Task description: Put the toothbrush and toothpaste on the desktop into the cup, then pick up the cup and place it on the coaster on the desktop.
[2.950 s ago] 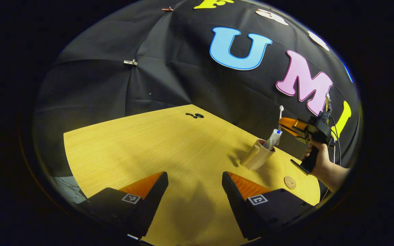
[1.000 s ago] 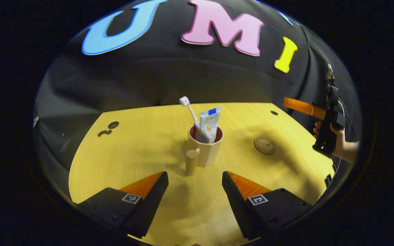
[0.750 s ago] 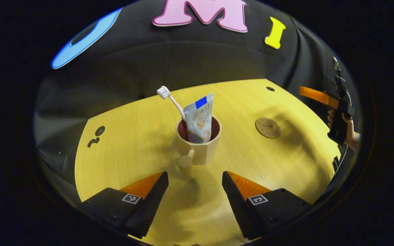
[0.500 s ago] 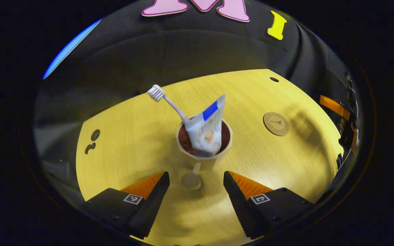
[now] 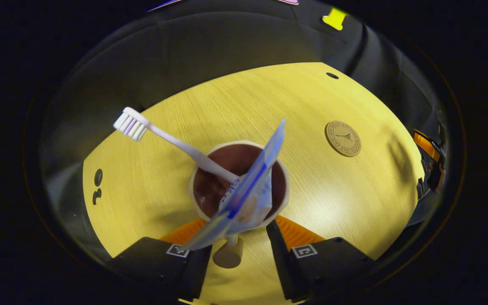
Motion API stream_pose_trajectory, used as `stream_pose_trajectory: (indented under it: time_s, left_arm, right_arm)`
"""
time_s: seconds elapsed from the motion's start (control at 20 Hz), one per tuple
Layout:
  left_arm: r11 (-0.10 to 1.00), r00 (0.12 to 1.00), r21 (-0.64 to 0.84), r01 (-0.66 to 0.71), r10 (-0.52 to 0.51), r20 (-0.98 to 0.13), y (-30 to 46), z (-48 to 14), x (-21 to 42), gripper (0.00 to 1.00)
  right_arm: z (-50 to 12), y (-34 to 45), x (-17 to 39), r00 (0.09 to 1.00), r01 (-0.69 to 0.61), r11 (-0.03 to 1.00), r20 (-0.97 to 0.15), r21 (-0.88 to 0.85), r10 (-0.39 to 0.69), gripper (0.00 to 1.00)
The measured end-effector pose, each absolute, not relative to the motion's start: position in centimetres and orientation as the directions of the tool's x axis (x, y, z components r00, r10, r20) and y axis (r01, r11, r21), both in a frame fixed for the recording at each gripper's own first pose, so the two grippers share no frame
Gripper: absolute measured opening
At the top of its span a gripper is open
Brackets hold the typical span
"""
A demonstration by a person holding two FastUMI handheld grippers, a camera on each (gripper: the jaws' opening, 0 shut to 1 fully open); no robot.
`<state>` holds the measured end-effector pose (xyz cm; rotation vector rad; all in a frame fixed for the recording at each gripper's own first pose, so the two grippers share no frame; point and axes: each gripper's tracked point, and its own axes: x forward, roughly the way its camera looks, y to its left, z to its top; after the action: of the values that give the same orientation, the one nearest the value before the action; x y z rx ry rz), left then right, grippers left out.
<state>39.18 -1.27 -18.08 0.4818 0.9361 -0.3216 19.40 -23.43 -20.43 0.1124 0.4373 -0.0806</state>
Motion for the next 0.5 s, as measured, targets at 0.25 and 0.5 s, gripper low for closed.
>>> stream_pose_trajectory:
  time_s: [0.25, 0.5]
  left_arm:
    - [0.858, 0.531, 0.263, 0.442, -0.014, -0.847, -1.2, -18.3, 38.4, 0.44]
    - [0.893, 0.551, 0.256, 0.370, 0.011, -0.834, -1.6, -18.2, 38.2, 0.29]
  right_arm:
    - [-21.6, -23.5, 17.2, 0.876, 0.168, 0.973, -0.476, 0.160, -0.073, 0.98]
    - [-21.4, -22.6, 16.9, 0.874, 0.174, 0.968, -0.481, 0.181, -0.067, 0.98]
